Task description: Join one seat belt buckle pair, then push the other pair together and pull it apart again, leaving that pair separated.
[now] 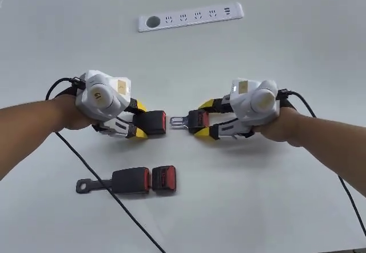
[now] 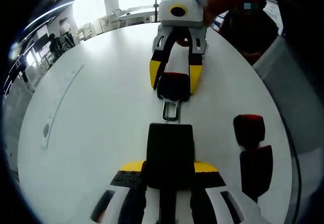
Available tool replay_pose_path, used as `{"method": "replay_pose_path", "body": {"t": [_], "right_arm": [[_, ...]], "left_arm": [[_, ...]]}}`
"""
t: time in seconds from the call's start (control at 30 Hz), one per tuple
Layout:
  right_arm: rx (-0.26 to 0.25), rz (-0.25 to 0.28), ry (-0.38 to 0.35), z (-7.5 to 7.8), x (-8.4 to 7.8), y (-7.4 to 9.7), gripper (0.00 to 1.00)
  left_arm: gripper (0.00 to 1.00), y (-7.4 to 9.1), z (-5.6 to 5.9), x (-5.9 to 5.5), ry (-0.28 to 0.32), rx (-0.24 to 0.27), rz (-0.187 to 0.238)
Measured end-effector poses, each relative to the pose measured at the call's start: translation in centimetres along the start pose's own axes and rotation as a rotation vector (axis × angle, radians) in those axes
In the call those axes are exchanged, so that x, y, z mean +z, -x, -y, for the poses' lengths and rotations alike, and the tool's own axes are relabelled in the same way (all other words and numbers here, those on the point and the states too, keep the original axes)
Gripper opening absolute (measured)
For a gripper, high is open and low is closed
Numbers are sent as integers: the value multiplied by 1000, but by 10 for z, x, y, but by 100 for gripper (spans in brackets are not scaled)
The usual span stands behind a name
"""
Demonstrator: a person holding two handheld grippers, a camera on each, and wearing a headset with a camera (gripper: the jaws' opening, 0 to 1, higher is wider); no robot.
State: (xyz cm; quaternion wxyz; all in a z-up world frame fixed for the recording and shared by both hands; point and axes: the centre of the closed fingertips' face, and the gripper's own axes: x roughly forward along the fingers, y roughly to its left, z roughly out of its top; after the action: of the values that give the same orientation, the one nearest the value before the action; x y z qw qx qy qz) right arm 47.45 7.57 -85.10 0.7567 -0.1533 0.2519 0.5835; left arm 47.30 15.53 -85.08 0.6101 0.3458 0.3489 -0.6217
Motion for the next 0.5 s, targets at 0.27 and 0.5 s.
{"method": "replay_pose_path", "body": {"t": [0.27,0.5], "right_arm": [[-1,-12,18,-2,1,-7,35],[-4,-32,35,-7,7,-19,35]], "left_arm": [[34,0,0,-1,0,-5,-4],[34,0,1,-1,-8,-7,-15]]}}
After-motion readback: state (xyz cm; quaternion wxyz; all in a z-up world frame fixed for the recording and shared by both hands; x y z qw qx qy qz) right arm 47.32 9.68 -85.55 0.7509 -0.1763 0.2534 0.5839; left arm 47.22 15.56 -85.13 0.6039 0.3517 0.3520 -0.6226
